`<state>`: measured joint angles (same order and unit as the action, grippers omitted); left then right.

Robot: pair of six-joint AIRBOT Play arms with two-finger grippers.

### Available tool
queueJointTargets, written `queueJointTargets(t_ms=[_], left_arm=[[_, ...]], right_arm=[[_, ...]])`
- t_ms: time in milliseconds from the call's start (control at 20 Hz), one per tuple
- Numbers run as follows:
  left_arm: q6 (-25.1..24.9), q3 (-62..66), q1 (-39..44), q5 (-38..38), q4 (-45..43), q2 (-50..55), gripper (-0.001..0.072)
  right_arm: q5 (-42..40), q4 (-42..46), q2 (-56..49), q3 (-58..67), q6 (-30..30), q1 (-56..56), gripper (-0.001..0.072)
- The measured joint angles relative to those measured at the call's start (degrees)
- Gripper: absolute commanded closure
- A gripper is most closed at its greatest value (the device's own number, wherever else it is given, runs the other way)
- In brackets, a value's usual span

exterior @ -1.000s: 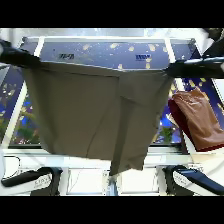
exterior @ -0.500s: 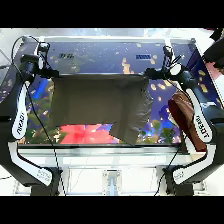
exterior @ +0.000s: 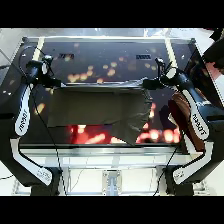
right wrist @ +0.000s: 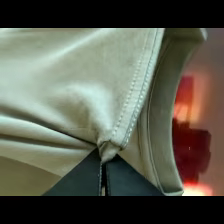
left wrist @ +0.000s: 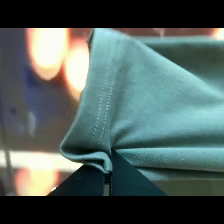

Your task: Fold the shirts.

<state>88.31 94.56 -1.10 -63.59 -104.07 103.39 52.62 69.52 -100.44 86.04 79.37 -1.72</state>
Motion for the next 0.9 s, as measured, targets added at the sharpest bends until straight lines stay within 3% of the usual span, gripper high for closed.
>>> queueJointTargets(t_ms=[250,300,350,400,450,650,900], left_arm=[[0.0,-3.5,0.1,-0.9,1.6,0.3,0.0698],[0.0,-3.8,0.1,-1.0,1.7,0.3,0.0677],[0.0,-4.0,0.1,-1.2,1.7,0.3,0.0506],[0.0,-4.2,0.1,-1.7,1.7,0.3,0.027],[0.0,-4.3,0.1,-2.3,1.8,0.2,0.0197],[0.0,-4.4,0.2,-4.1,2.4,-4.2,0.0198],[0.9,-9.7,-5.2,-4.0,2.0,-21.8,0.02]], right_arm=[[2.5,0.7,-1.0,-1.1,0.0,-0.2,0.0674],[3.3,0.7,-1.4,-1.1,0.1,-0.2,0.0553],[4.4,1.0,-1.6,-1.2,0.2,-0.2,0.0323],[5.7,1.1,-1.7,-1.1,0.4,-0.2,0.0274],[7.0,0.9,-1.6,-0.7,0.6,-0.1,0.0274],[15.5,0.8,2.1,3.7,0.9,0.3,0.0275],[24.7,6.9,15.7,5.3,0.8,4.5,0.0275]])
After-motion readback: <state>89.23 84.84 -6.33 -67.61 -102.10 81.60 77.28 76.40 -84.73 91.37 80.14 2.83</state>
